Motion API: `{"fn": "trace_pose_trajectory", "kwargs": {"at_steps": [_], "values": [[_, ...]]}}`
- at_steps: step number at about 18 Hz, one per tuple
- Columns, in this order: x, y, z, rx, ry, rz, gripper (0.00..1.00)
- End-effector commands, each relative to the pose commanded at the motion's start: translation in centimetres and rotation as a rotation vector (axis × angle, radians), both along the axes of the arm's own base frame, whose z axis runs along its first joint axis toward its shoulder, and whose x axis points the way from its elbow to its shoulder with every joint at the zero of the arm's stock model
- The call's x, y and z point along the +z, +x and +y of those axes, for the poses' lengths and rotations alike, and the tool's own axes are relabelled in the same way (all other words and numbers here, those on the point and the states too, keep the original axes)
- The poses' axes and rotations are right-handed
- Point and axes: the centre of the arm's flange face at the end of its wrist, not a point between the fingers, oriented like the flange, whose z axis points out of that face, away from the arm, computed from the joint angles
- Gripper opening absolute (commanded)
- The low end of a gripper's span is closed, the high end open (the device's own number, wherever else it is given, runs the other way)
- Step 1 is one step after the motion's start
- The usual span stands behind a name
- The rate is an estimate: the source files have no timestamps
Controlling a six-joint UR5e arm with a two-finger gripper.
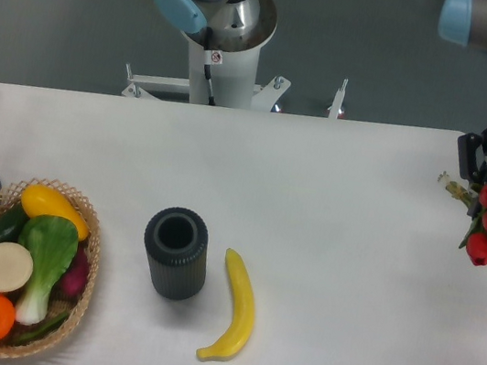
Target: Insert the flowers into the vase
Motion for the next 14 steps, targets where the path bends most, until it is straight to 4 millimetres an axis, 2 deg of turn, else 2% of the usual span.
{"fn": "trace_pose_trajectory", "kwargs": {"at_steps": [4,9,14], "values": [[0.5,-0.2,0.4,-0.004,-0.001,0.009,0.30],[-0.1,0.1,0.8,-0.019,0.000,0.016,0.30],[-1.1,1.5,4.9,-0.111,-0.003,0.058,0.30]]}}
